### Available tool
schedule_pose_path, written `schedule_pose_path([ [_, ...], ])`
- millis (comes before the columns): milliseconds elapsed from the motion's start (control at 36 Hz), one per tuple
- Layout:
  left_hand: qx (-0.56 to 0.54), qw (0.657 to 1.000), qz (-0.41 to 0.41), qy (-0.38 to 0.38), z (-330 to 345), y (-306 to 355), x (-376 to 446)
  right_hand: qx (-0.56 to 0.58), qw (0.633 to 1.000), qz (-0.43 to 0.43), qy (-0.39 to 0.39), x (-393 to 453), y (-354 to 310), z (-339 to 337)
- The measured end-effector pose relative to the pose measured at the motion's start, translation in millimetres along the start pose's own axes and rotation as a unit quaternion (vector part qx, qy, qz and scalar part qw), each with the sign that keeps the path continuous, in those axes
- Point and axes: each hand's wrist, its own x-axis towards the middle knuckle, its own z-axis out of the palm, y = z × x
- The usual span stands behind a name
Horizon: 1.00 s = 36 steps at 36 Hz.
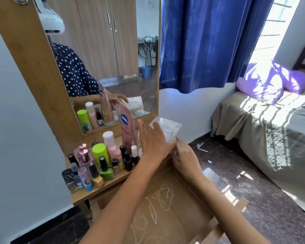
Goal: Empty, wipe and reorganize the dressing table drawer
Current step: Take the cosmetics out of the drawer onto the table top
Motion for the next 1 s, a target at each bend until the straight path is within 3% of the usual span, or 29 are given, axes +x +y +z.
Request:
schedule_pose_path([
  [222, -0.023, 1.000, -0.017, -0.002, 11.6, -7.9, 1.7, -0.128, 0.984, -0.067, -0.101, 9.5, 15.2, 5.3],
  [417, -0.036, 0.999, -0.025, -0.012, 26.0, -8.5, -3.0, -0.148, 0.988, -0.046, 0.017, 1.1, 17.0, -2.3],
  [667, -0.018, 1.000, -0.017, -0.008, 35.4, -11.2, 0.6, -0.083, 0.996, 0.012, 0.014, -5.7, 19.8, -14.3],
  [1000, 0.041, 0.998, 0.008, -0.036, 47.2, -16.1, 22.3, -0.096, 0.993, -0.006, 0.064, -49.2, -13.5, -29.2],
])
